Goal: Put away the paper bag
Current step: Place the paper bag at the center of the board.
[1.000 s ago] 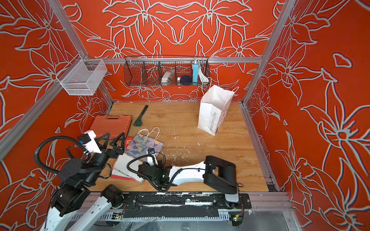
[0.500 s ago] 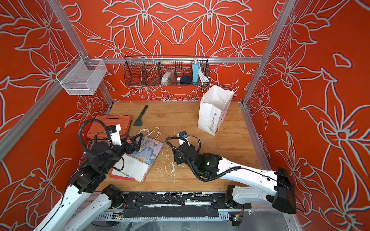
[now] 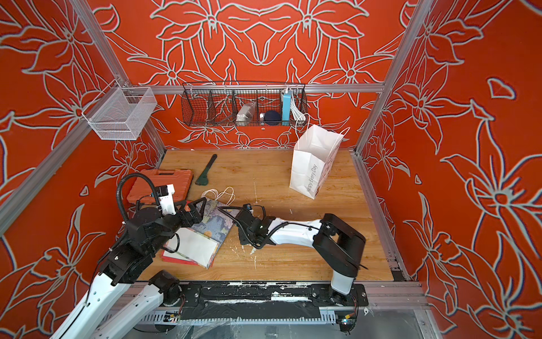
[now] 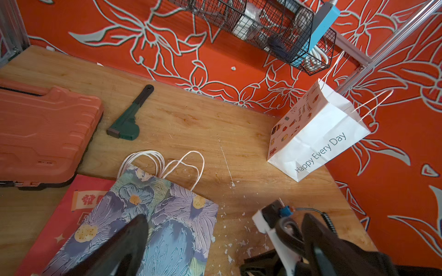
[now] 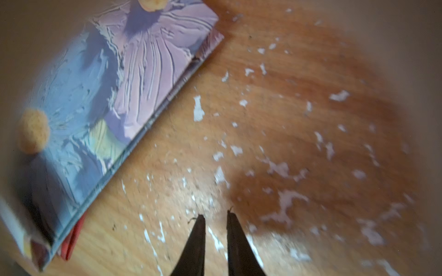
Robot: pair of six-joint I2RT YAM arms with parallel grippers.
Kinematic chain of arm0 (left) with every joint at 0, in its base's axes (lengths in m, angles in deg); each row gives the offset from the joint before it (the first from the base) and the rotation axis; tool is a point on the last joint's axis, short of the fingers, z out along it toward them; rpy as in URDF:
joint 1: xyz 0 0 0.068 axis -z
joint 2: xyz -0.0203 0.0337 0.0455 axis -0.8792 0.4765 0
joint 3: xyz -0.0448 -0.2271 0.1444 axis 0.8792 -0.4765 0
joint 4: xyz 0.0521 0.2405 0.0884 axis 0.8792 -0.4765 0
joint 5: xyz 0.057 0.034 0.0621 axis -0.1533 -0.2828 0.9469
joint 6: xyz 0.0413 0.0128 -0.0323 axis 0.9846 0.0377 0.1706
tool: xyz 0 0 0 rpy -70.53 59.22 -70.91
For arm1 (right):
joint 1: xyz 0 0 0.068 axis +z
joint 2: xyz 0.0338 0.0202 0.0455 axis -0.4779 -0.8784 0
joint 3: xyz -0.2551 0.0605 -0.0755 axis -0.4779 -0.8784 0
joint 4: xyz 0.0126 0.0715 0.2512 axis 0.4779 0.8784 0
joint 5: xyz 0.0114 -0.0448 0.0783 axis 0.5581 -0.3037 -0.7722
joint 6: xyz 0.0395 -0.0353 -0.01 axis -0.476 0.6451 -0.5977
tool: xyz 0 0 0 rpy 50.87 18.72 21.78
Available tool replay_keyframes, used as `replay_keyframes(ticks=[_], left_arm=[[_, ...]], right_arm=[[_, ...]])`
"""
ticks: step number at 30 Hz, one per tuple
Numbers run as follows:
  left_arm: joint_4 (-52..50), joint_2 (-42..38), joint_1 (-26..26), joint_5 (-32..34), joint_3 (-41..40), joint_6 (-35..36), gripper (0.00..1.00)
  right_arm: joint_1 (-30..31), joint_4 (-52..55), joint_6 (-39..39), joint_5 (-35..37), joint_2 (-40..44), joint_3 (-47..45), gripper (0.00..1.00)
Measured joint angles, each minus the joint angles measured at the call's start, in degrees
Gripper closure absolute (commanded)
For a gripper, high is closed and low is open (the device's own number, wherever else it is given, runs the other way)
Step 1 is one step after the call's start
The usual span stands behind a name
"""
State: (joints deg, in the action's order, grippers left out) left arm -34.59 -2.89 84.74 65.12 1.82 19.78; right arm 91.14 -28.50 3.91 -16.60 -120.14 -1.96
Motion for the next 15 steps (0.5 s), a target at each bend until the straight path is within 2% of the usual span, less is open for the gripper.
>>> replay_keyframes(ticks=[8,15], left_arm=[[-3.52,-0.98,-0.07,0.81,1.75,0.96,0.01],[-4.39,-0.85,-0.2,1.25,2.23,1.57,0.01]], right_arm=[[-1.2,1.66,4.9,-1.9,-13.35,16.87,0.8],[-1.62,4.37,11.23,-1.84,-18.58,24.55,0.61]])
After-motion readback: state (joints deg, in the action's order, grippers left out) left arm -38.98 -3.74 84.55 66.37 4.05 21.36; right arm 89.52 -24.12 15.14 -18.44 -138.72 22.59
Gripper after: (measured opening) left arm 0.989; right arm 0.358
